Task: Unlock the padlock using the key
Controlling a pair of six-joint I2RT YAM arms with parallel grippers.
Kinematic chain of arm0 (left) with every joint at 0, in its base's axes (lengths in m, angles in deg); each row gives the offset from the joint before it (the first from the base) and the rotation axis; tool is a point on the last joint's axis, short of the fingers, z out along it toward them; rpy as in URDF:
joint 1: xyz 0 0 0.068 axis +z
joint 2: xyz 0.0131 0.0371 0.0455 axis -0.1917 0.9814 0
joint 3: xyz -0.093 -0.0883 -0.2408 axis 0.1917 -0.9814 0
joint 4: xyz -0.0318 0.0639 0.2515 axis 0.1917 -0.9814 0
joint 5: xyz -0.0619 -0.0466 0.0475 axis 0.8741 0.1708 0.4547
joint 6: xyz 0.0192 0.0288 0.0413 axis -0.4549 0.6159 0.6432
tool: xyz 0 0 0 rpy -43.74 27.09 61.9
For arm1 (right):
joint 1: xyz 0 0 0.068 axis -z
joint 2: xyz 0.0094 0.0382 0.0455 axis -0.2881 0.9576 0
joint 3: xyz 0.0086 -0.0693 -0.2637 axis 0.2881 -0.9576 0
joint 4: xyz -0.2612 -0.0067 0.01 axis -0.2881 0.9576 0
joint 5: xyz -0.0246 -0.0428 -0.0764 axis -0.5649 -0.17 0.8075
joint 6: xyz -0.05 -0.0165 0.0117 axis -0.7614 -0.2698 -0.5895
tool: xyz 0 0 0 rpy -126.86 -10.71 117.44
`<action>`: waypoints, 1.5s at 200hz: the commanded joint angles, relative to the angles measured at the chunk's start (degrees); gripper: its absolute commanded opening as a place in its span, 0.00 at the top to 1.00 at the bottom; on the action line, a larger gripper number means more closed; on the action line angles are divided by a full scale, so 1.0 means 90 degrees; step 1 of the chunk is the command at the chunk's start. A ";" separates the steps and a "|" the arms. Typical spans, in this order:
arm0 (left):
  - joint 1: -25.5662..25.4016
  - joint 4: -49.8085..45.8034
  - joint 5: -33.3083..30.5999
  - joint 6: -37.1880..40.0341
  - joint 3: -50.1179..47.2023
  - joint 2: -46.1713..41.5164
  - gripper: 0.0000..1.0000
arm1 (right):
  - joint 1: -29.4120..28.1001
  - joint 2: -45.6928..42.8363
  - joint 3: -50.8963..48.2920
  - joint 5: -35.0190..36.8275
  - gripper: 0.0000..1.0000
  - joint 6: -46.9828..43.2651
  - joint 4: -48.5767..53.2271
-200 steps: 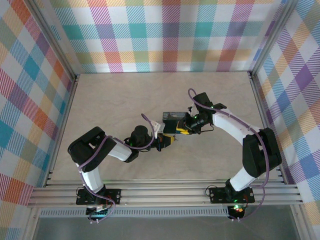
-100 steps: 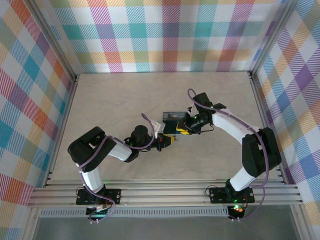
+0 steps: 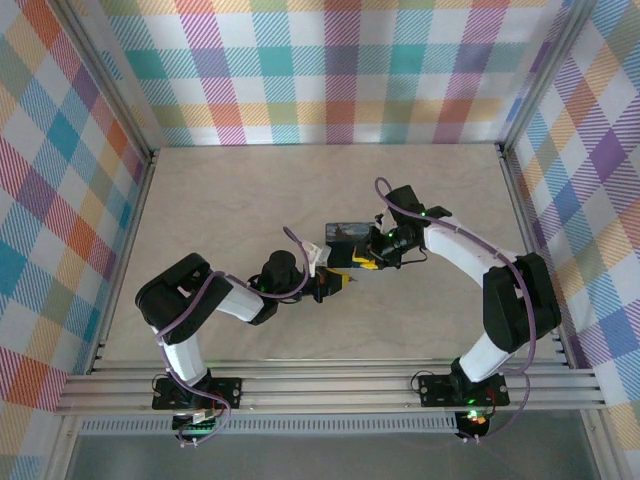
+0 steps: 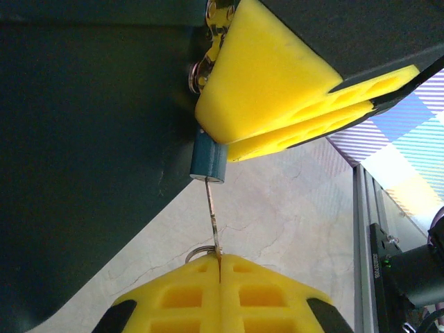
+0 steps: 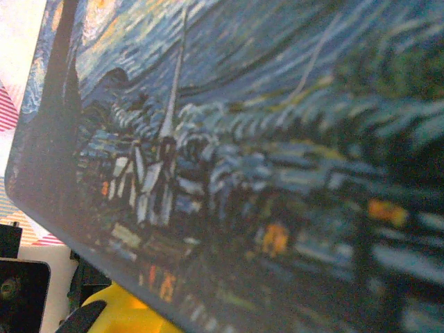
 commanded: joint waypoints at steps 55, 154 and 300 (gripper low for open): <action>0.0291 0.0356 0.0286 -0.0061 0.0389 0.0122 1.00 | 0.0038 0.0117 0.0085 -0.0718 1.00 -0.0754 0.0143; 0.0273 0.0176 0.0370 -0.0113 0.0764 0.0220 1.00 | -0.0131 0.0431 0.0092 -0.0831 1.00 -0.0819 0.0223; 0.0088 0.1193 -0.0593 0.0002 -0.0696 0.1315 1.00 | -0.0790 0.0604 -0.1397 0.0318 0.72 0.1007 -0.2217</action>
